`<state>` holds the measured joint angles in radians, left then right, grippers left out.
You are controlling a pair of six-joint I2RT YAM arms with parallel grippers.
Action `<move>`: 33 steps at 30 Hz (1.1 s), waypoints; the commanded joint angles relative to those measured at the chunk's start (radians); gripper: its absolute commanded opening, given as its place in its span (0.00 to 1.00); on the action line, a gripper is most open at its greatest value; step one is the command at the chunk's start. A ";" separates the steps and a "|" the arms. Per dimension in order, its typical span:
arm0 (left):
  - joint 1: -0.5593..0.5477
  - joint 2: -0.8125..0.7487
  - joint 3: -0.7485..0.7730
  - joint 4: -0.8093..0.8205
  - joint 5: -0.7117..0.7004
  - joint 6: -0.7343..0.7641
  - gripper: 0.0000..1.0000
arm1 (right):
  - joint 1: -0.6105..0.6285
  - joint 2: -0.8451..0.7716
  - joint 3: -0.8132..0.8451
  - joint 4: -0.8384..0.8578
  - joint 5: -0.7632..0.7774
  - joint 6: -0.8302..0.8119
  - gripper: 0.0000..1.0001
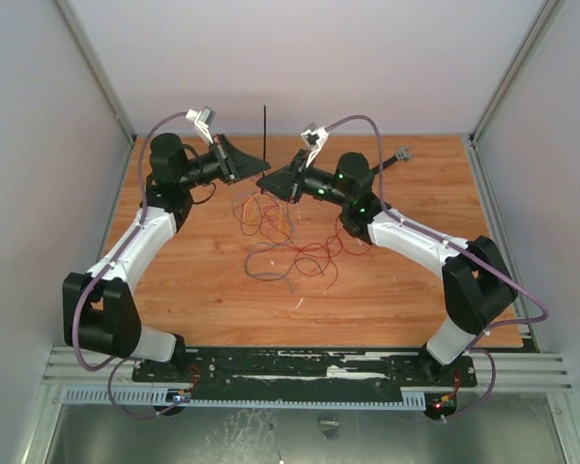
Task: Zip-tie the wires
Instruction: Adjust the cable.
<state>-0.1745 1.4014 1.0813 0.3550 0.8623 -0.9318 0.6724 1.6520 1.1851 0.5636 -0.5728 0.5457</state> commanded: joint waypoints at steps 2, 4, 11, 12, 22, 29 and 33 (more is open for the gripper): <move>-0.003 0.007 0.080 0.039 -0.021 0.013 0.00 | 0.012 -0.018 -0.052 -0.033 -0.039 -0.013 0.11; -0.003 0.010 0.086 0.037 -0.021 0.016 0.00 | 0.013 -0.018 -0.062 -0.030 -0.042 -0.014 0.09; -0.003 0.035 0.117 0.032 -0.021 0.018 0.00 | 0.013 -0.024 -0.088 -0.031 -0.040 -0.016 0.09; -0.003 0.040 0.122 0.032 -0.020 0.016 0.00 | 0.013 -0.024 -0.093 -0.031 -0.038 -0.017 0.09; -0.003 0.077 0.193 0.023 -0.023 0.016 0.00 | 0.012 -0.026 -0.138 -0.029 -0.036 -0.021 0.10; -0.003 0.113 0.237 0.017 -0.023 0.017 0.00 | 0.012 -0.028 -0.179 -0.017 -0.038 -0.023 0.10; 0.000 0.130 0.260 0.011 -0.023 0.020 0.00 | 0.013 -0.025 -0.192 -0.009 -0.044 -0.018 0.10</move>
<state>-0.1871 1.5288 1.2522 0.2466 0.9119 -0.9092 0.6678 1.6173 1.0504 0.6712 -0.5190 0.5266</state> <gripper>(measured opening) 0.016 0.100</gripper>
